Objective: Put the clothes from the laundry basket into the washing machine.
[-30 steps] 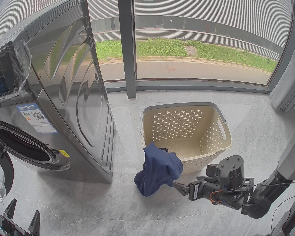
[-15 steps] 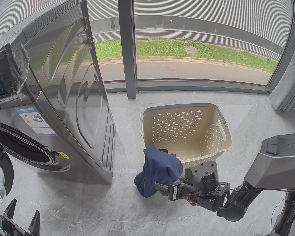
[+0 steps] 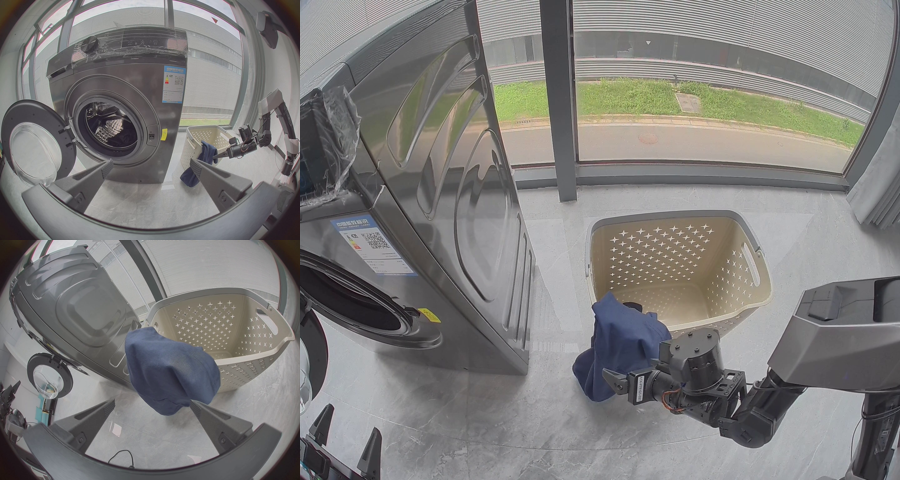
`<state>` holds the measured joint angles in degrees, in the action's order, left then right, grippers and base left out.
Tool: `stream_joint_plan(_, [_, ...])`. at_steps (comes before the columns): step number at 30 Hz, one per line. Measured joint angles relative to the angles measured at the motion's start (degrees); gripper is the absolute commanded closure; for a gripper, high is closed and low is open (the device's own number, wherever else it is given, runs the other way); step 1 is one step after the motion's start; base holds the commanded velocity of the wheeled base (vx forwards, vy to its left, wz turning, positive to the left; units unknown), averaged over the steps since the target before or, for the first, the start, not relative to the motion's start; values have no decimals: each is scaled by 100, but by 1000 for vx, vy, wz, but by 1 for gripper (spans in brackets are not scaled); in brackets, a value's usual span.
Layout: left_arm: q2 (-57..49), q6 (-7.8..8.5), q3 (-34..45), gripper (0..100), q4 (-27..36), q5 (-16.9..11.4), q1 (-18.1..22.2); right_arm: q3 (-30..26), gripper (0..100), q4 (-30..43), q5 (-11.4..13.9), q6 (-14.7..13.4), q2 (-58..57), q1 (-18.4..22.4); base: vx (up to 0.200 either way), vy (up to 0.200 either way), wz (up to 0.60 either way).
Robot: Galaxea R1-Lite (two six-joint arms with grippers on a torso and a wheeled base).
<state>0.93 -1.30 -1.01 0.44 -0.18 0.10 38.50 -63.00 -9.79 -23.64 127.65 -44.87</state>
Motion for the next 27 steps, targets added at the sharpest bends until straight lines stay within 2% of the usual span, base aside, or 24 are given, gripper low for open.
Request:
stream_joint_plan(22, [0, 9, 0, 0, 0, 0, 0, 1081, 0, -39, 0, -22, 890, 190, 0, 0, 0])
stream_joint_plan(23, [0, 11, 0, 0, 0, 2, 0, 1123, 100, -39, 0, -23, 912, 210, 0, 0, 0])
stream_joint_plan(27, [0, 11, 0, 0, 0, 0, -5, 1282, 100, -41, -2, -33, 1000, 271, 0, 0, 0])
